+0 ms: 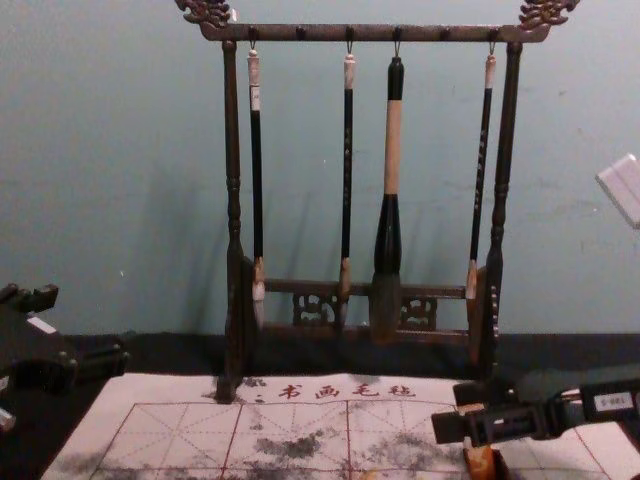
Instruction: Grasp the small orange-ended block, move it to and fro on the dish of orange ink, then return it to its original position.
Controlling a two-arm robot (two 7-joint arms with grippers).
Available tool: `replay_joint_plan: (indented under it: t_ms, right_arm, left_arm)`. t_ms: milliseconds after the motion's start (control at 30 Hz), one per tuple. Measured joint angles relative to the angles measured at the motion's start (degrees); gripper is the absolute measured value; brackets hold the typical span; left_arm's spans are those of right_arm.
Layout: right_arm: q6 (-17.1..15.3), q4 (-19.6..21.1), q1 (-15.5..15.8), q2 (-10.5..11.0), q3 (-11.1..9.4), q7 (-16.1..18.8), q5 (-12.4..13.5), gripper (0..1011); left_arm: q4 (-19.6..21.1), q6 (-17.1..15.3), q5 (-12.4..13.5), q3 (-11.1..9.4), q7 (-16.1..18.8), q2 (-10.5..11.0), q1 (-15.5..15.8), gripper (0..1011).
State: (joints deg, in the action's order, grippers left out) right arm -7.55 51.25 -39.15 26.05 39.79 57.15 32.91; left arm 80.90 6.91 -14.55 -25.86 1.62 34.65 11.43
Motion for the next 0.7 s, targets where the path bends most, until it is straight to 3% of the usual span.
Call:
replay_joint_plan:
  t_ms: [700]
  right_arm:
    - [0.1,0.5,0.5,0.5,0.6,-0.7,-0.7,1002]
  left_arm:
    - [0.0,0.0,0.0,0.0,0.0,0.0,0.0,1001]
